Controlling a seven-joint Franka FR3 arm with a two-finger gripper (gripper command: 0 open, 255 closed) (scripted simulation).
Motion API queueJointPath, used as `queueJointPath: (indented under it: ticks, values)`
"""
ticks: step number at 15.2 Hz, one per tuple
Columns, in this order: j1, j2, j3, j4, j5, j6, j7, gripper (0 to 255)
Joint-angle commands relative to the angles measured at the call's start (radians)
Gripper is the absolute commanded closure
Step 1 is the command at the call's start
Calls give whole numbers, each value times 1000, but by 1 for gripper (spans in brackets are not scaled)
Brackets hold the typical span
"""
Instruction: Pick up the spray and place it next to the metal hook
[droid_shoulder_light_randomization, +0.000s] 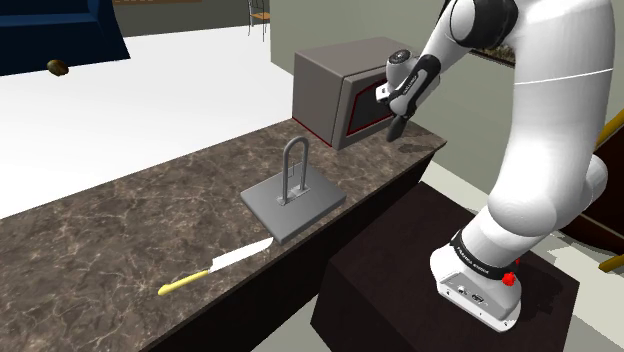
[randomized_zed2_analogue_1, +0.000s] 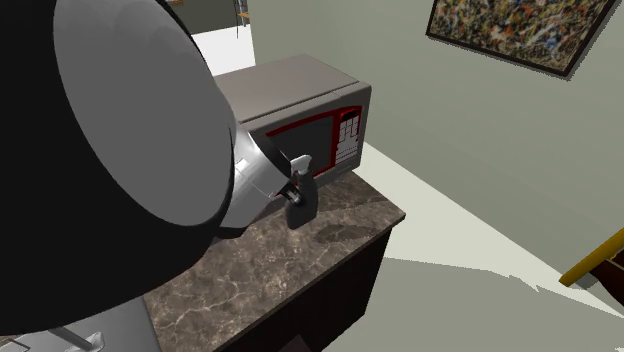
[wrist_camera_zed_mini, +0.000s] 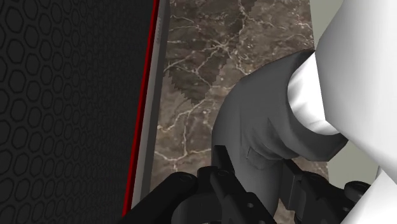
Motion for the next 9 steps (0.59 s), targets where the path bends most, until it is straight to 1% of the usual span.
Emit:
queueJointPath:
  ticks: [1, 9]
  values:
    - [-2, -24, 2, -3, 4, -18, -15, 255]
    - [0, -116, 9, -11, 18, -94, -66, 255]
